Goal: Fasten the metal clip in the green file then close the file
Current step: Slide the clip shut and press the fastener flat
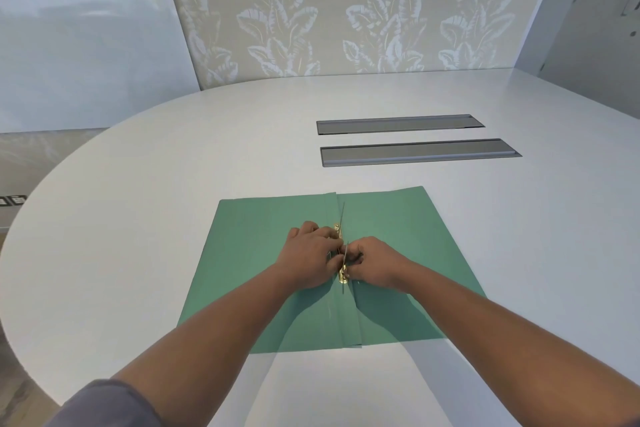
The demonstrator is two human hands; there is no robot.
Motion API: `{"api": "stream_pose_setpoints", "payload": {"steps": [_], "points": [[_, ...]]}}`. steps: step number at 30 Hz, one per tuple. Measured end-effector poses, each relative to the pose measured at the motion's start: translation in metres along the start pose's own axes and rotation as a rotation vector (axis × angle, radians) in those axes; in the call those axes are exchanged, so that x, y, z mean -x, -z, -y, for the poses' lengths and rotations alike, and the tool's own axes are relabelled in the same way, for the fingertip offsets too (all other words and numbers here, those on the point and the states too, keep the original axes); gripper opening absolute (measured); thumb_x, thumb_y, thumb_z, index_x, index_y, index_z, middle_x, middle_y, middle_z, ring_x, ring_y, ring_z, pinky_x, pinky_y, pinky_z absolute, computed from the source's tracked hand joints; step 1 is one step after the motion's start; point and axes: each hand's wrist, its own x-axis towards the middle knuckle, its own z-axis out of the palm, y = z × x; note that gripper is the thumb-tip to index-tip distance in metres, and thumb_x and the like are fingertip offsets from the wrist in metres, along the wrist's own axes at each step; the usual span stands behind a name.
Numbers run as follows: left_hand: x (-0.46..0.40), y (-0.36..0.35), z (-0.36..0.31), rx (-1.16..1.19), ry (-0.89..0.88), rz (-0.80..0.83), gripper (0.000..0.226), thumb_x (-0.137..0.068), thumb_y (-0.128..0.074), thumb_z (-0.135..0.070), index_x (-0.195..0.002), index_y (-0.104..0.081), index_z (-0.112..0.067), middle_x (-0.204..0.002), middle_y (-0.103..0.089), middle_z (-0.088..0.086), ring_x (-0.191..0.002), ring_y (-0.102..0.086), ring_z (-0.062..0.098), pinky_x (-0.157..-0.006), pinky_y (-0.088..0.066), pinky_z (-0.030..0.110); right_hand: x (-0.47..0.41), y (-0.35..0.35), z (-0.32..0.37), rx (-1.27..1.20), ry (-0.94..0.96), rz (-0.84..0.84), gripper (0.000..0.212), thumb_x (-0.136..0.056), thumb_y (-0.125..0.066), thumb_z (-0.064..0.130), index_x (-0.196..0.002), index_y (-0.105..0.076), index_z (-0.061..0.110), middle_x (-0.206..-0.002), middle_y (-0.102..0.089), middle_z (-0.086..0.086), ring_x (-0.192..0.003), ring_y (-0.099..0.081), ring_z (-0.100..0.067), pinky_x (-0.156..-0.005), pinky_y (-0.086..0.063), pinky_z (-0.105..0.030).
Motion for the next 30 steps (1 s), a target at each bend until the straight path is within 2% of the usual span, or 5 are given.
{"api": "stream_pose_setpoints", "payload": {"steps": [6, 10, 14, 22, 30], "points": [[0.006, -0.013, 0.007, 0.146, 0.042, -0.043, 0.045, -0.096, -0.044, -0.061, -0.133, -0.061, -0.042, -0.142, -0.054, -0.019, -0.131, -0.038, 0.022, -0.100, -0.031, 0.044, 0.000, 0.005, -0.005, -0.339, -0.091, 0.016, 0.010, -0.093, -0.060, 0.001, -0.097, -0.069, -0.002, -0.073, -0.058, -0.006, -0.063, -0.048, -0.014, -0.063, -0.045, -0.029], [0.006, -0.018, 0.009, 0.219, 0.065, -0.068, 0.042, -0.093, -0.049, -0.063, -0.127, -0.065, -0.043, -0.143, -0.052, -0.017, -0.133, -0.035, 0.021, -0.103, -0.029, 0.043, -0.002, 0.006, -0.001, -0.604, -0.185, -0.010, 0.015, -0.099, -0.064, 0.023, -0.094, -0.063, 0.009, -0.075, -0.066, -0.004, -0.058, -0.055, -0.011, -0.055, -0.050, -0.020], [0.005, -0.018, 0.013, 0.280, 0.087, -0.063, 0.043, -0.088, -0.052, -0.064, -0.125, -0.066, -0.046, -0.145, -0.048, -0.014, -0.135, -0.033, 0.018, -0.105, -0.027, 0.044, 0.001, 0.005, 0.013, -0.477, -0.246, 0.040, 0.029, -0.090, -0.072, 0.042, -0.088, -0.062, 0.015, -0.065, -0.064, -0.001, -0.047, -0.051, -0.010, -0.041, -0.038, -0.020], [0.003, -0.022, 0.014, 0.311, 0.112, -0.082, 0.053, -0.083, -0.047, -0.072, -0.124, -0.067, -0.045, -0.143, -0.050, -0.014, -0.135, -0.035, 0.017, -0.106, -0.026, 0.043, 0.010, 0.006, 0.025, -0.286, -0.275, 0.081, 0.016, -0.078, -0.066, -0.009, -0.078, -0.062, 0.006, -0.063, -0.061, -0.014, -0.040, -0.052, -0.013, -0.042, -0.041, -0.020], [0.003, -0.023, 0.014, 0.309, 0.111, -0.083, 0.049, -0.087, -0.052, -0.069, -0.125, -0.067, -0.043, -0.144, -0.049, -0.013, -0.136, -0.035, 0.018, -0.107, -0.027, 0.045, 0.017, 0.003, 0.034, 0.488, -0.024, 0.000, 0.026, -0.087, -0.058, 0.009, -0.074, -0.077, 0.021, -0.069, -0.065, 0.003, -0.069, -0.060, -0.023, -0.057, -0.040, -0.025]]}}
